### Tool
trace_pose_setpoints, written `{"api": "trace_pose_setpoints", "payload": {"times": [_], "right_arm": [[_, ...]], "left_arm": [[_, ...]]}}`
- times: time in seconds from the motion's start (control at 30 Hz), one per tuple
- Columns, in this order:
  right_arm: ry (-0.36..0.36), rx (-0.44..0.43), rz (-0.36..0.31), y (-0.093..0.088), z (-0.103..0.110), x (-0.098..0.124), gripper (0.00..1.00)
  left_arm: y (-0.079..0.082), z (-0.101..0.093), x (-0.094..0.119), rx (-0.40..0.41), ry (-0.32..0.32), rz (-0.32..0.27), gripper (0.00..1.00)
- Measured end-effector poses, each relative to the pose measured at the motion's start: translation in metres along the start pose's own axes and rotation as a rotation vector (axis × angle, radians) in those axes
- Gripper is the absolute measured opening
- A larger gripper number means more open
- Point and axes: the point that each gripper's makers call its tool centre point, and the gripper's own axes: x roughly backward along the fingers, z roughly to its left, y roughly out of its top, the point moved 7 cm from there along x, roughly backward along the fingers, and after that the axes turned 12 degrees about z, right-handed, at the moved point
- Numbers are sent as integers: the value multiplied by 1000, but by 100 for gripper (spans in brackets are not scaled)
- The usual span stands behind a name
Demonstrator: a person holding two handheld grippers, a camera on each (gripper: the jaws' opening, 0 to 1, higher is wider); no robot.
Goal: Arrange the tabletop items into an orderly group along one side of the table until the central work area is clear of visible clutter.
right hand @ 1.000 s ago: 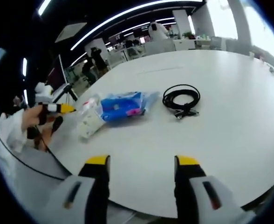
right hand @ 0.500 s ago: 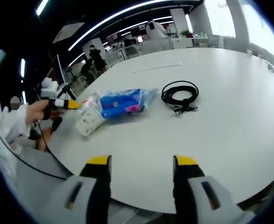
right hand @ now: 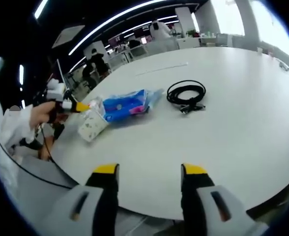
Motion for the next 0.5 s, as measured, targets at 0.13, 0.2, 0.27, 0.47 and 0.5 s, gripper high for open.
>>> {"api": "trace_pose_setpoints", "payload": {"times": [0.13,0.2,0.27,0.47,0.5], "right_arm": [[21,-51,-27,4,0,-1,47],[23,-55,-32,5,0,-1,47],[23,-42,-27,7,1,-2,47],[31,-26,-21,12,2,-5,48],[33,-26,-20,13,2,-6,48]], "left_arm": [[1,3,-5,14,30,10,79],[1,4,-8,23,36,19,79],[0,3,-11,16,42,38,78],[0,3,-16,7,57,48,72],[0,3,-17,4,61,54,70]]}}
